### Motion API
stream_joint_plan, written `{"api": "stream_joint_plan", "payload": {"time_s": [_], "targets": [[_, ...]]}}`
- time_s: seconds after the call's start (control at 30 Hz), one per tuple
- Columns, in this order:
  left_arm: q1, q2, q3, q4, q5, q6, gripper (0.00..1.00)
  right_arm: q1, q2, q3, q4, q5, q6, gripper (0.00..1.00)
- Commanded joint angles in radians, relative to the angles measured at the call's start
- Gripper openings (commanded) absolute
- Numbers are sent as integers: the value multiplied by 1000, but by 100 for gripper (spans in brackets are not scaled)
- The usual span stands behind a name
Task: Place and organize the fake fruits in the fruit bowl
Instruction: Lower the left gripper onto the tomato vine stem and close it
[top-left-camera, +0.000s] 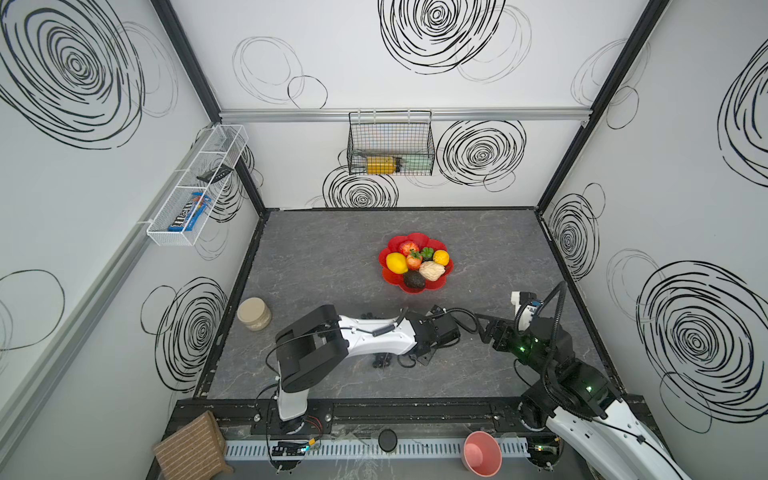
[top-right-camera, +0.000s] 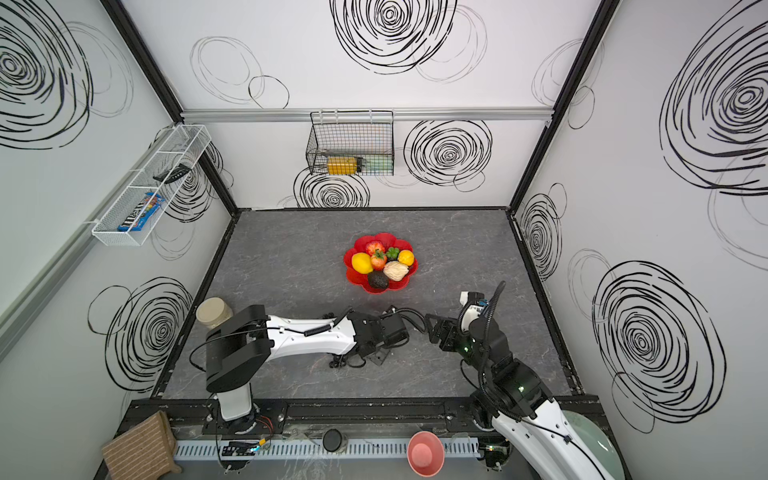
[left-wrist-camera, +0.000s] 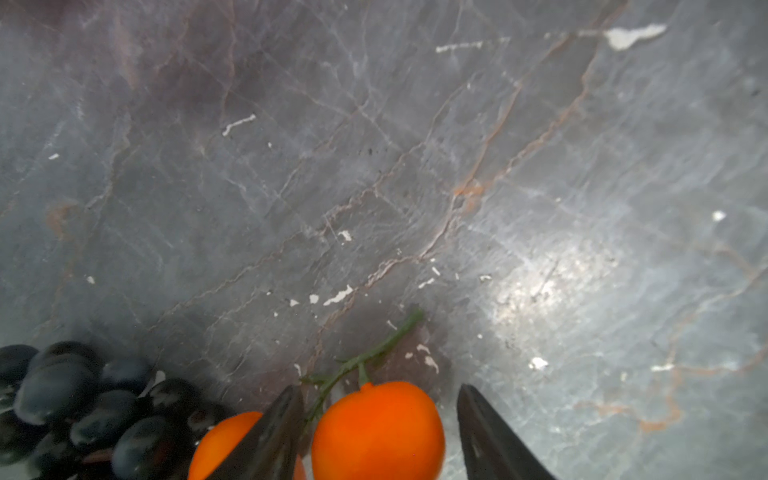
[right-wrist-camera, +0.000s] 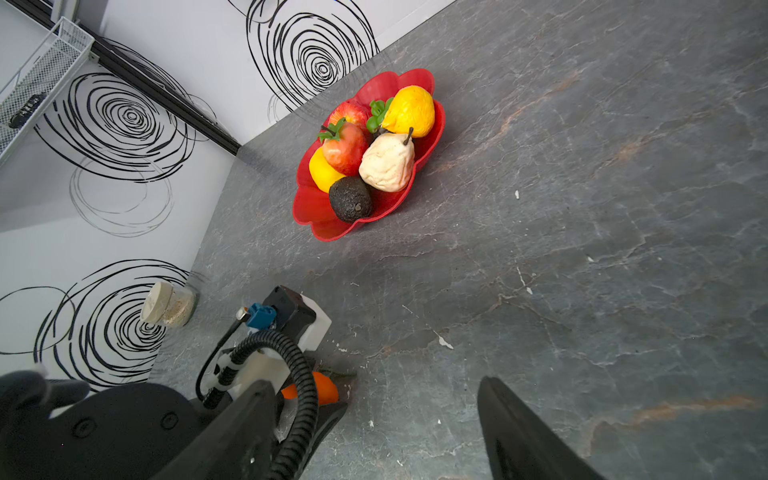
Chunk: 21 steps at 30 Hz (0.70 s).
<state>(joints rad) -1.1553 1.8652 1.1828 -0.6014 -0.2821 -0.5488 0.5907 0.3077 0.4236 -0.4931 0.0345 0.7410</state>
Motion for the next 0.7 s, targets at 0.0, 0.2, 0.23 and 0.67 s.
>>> {"api": "stream_joint_plan", "payload": {"time_s": [0.0,0.2,0.23,0.67], "targets": [[3,-1,-25,30,-8,-5,60,6,5,34,29,-11,11,81],[5,-27,-44,43,-9,-4,55,6,3,26,46,-19,17,82],[5,-33,-46,47,-8,1,53,6,1,24,47,-19,17,82],[32,-244,-146,232,90,-2,51,6,96,2,71,-50,15,82]]}}
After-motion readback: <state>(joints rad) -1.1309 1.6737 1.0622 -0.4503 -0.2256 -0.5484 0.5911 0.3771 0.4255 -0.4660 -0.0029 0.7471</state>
